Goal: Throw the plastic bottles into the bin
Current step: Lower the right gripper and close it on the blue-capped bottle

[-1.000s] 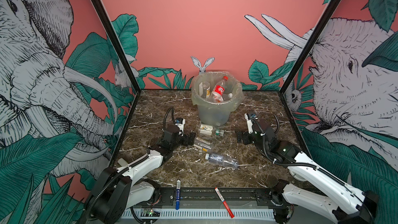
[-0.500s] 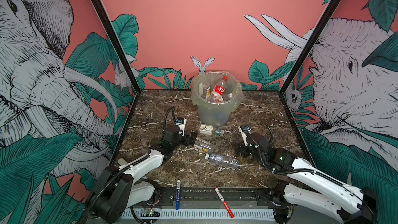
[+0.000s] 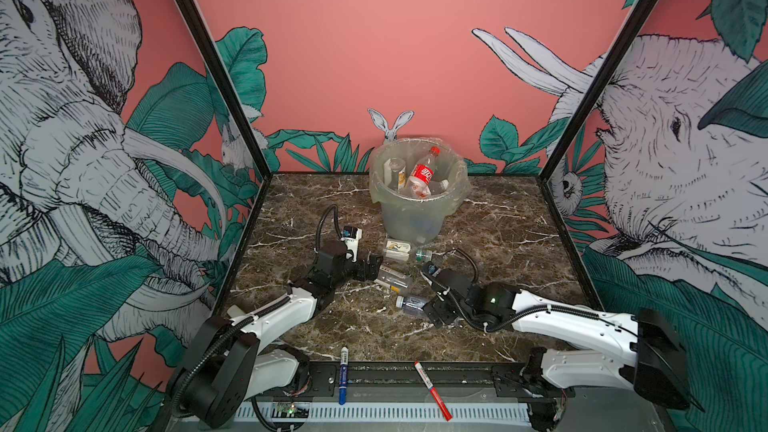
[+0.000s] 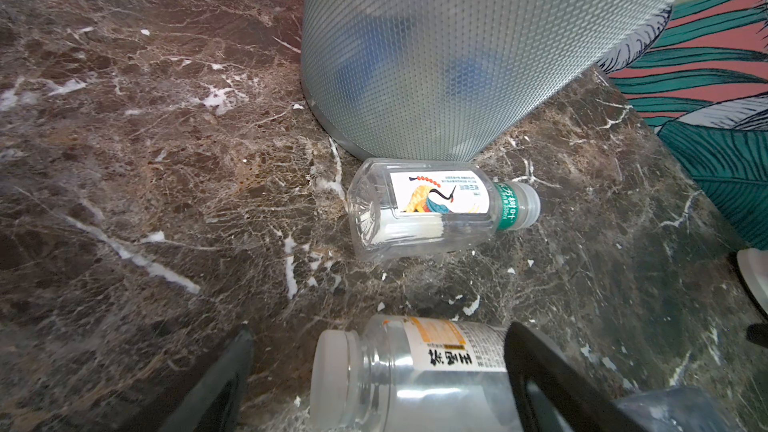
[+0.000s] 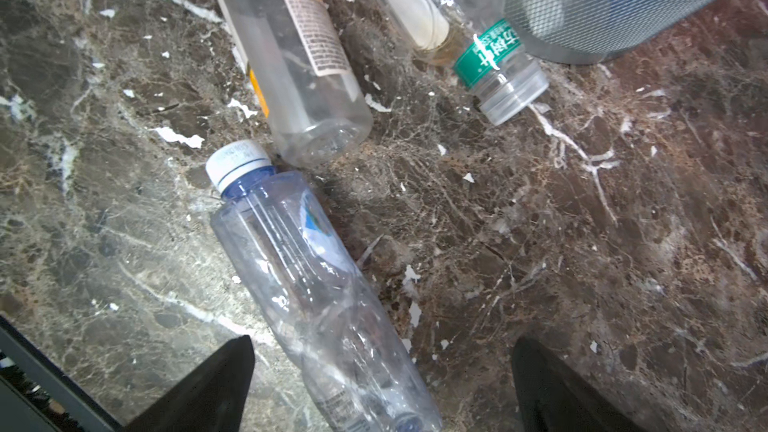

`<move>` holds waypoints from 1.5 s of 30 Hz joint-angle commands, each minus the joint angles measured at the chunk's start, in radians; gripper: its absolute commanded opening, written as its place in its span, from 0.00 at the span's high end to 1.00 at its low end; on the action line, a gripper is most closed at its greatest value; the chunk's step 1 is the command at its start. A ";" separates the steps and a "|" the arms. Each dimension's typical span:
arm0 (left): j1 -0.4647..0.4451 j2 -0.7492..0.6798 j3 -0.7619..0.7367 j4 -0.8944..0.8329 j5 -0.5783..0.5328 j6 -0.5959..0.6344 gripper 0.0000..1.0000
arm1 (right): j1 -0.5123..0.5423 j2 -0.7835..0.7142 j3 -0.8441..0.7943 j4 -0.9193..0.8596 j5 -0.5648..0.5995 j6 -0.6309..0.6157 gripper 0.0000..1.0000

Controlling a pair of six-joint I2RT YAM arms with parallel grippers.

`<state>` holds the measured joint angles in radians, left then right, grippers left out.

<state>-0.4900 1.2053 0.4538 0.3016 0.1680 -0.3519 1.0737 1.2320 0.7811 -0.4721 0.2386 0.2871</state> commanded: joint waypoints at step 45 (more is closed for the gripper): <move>0.005 -0.020 -0.004 -0.021 -0.023 -0.006 0.04 | 0.027 0.332 0.132 -0.018 -0.104 -0.082 0.15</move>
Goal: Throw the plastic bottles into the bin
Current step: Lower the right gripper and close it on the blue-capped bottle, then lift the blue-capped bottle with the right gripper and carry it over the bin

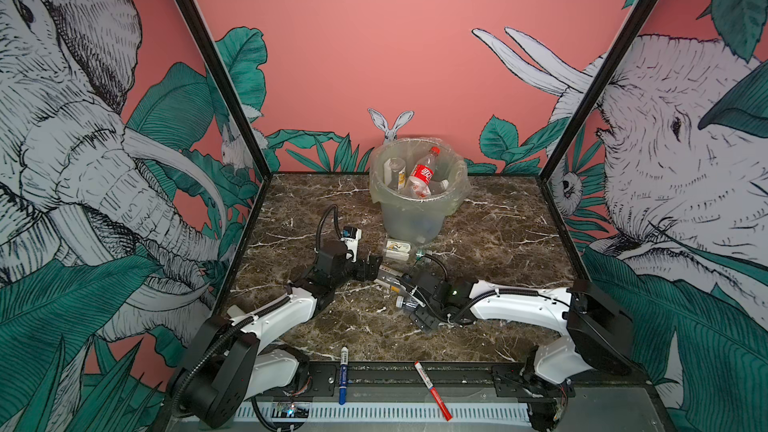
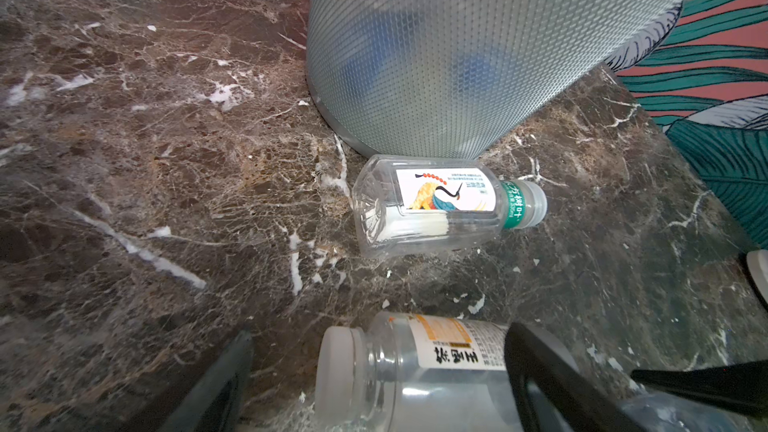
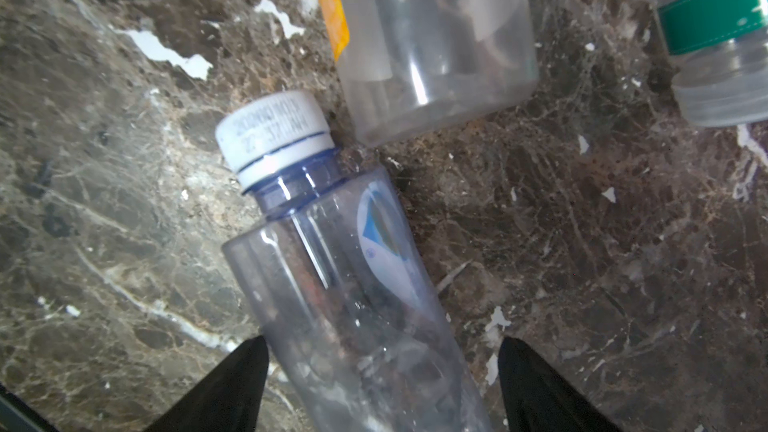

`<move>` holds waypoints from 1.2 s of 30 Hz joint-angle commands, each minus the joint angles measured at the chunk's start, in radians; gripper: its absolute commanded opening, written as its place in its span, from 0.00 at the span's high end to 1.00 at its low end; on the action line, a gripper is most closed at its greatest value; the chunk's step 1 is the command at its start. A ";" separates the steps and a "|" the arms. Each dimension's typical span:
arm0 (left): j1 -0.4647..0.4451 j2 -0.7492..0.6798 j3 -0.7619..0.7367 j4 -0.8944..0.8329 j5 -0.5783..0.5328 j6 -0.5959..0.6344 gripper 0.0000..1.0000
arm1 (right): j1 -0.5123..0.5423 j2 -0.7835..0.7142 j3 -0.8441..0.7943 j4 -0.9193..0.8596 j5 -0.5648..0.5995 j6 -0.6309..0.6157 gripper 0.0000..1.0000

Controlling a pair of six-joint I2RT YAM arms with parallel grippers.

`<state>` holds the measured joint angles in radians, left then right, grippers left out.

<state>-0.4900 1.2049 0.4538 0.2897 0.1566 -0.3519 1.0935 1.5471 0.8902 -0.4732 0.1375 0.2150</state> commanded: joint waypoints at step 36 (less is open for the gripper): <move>0.007 -0.012 -0.006 0.008 -0.006 -0.012 0.04 | 0.077 -0.405 -0.186 0.064 0.165 0.100 0.48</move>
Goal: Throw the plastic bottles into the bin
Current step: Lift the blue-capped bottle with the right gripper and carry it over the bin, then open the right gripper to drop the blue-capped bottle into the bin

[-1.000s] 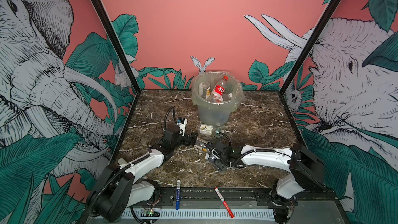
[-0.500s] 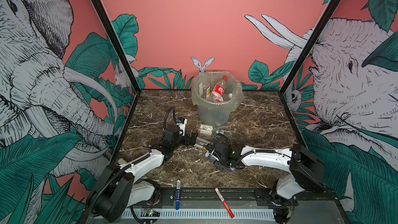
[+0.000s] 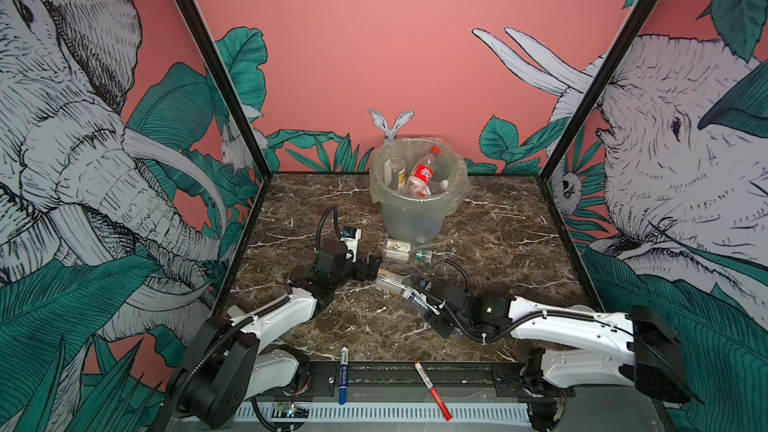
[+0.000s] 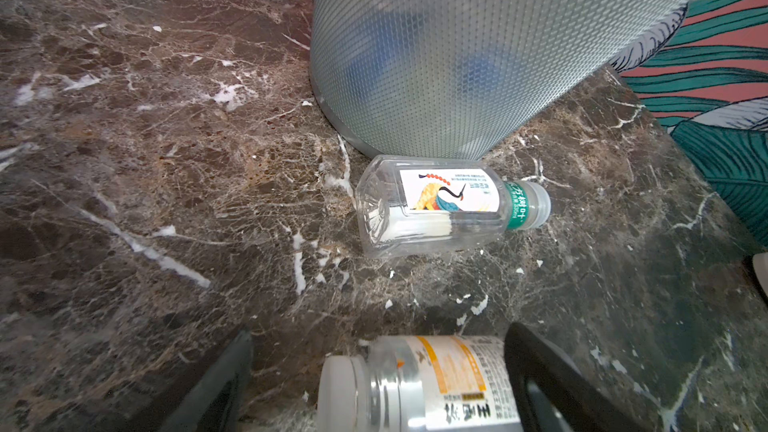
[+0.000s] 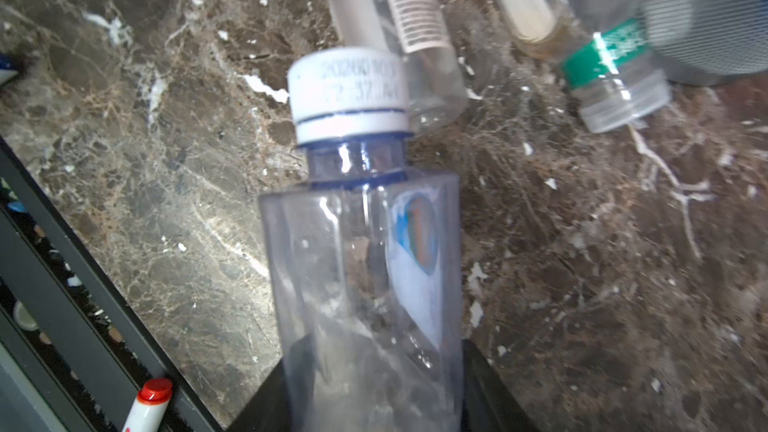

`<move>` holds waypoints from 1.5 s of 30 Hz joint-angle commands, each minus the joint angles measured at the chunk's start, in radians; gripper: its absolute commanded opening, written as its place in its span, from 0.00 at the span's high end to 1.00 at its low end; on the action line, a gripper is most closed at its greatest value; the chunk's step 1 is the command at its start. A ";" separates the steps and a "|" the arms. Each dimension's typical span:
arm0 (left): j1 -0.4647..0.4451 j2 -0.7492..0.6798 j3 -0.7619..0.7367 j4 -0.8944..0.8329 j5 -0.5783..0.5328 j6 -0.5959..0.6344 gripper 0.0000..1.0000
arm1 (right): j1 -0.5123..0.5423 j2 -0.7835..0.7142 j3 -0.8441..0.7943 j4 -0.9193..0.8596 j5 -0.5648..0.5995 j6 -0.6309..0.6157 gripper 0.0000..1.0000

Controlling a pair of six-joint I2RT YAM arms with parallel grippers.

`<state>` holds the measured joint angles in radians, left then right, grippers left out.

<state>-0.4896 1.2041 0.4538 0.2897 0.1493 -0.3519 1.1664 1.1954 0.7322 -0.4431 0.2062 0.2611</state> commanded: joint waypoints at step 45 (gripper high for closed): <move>0.013 -0.038 -0.010 -0.003 0.007 -0.017 0.05 | -0.533 0.370 1.246 -0.136 0.072 -0.099 0.01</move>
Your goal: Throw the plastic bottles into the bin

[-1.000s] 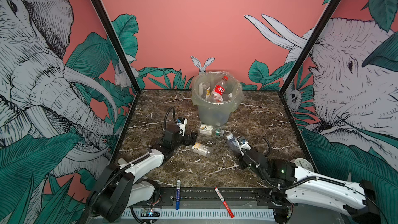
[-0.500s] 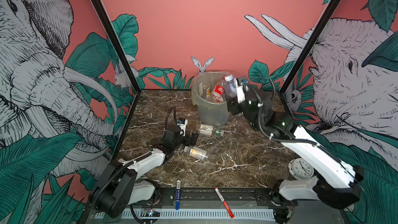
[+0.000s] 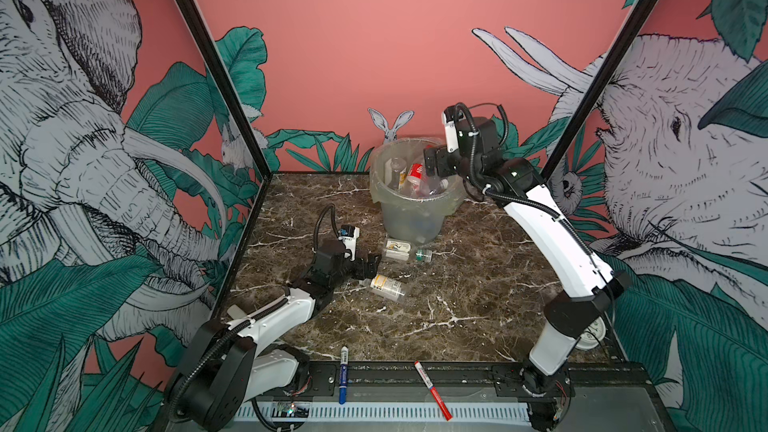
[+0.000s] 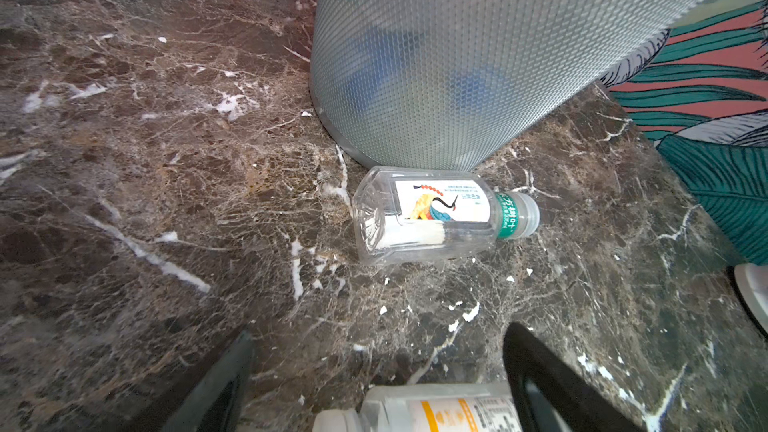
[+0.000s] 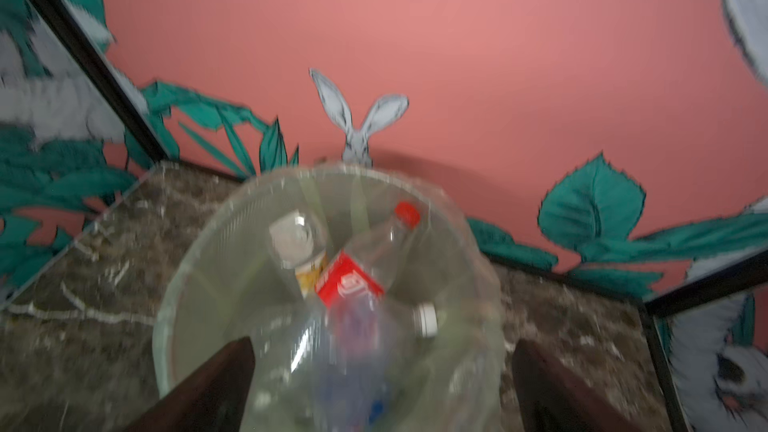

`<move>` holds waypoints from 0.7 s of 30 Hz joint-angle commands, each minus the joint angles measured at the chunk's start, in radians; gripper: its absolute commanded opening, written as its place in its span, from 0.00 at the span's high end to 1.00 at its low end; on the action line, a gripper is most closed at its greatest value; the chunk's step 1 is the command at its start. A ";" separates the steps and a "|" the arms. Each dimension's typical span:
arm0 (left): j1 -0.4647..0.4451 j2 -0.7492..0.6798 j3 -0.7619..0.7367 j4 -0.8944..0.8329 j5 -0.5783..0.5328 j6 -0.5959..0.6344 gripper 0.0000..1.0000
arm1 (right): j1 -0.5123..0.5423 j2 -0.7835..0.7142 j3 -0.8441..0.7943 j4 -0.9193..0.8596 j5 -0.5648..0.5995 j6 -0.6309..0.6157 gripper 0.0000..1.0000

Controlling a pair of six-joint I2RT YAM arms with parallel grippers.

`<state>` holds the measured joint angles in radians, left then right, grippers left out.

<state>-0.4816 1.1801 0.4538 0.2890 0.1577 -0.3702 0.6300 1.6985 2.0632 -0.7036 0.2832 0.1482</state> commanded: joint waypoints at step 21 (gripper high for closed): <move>-0.054 -0.169 0.069 -0.241 -0.139 -0.012 0.00 | -0.108 -0.542 -1.050 0.523 0.054 0.134 0.01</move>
<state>-0.5110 1.0447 0.4797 0.1444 0.0765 -0.3630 0.5411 1.1988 1.1061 -0.3267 0.3191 0.2337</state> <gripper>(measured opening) 0.995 0.987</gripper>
